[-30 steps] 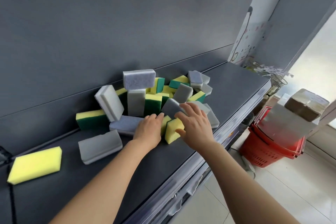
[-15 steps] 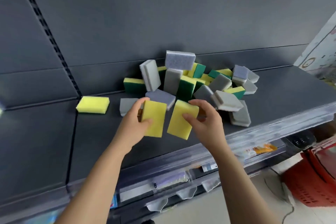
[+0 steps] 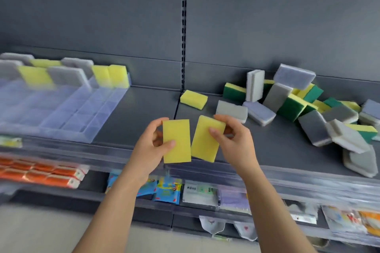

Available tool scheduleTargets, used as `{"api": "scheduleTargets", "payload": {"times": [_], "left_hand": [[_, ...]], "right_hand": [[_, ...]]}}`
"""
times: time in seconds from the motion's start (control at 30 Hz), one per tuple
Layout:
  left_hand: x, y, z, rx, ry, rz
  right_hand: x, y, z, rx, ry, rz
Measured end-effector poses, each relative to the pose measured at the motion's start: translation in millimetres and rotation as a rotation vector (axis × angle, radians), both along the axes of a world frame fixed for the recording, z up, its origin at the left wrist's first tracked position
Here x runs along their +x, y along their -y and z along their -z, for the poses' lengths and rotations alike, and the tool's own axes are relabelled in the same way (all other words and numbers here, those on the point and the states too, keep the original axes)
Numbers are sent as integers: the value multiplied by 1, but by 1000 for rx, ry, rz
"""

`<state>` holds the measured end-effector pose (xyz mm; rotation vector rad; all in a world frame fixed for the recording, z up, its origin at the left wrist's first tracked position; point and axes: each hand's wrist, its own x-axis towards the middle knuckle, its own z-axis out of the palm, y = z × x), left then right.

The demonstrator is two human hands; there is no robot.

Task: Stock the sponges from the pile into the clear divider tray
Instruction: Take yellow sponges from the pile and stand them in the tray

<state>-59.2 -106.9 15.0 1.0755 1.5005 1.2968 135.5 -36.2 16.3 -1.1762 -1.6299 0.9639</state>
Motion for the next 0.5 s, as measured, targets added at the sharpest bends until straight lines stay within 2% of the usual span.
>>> {"api": "scheduleTargets", "payload": {"times": [0.27,0.5], "left_hand": [[-99,50,-4,0,21,-110],[-194,69,-14,24,-8,-116]], "right_hand": [[-112,25,-7,-17,5,-135],[-208,45,-12,-11,-7,-138]]}}
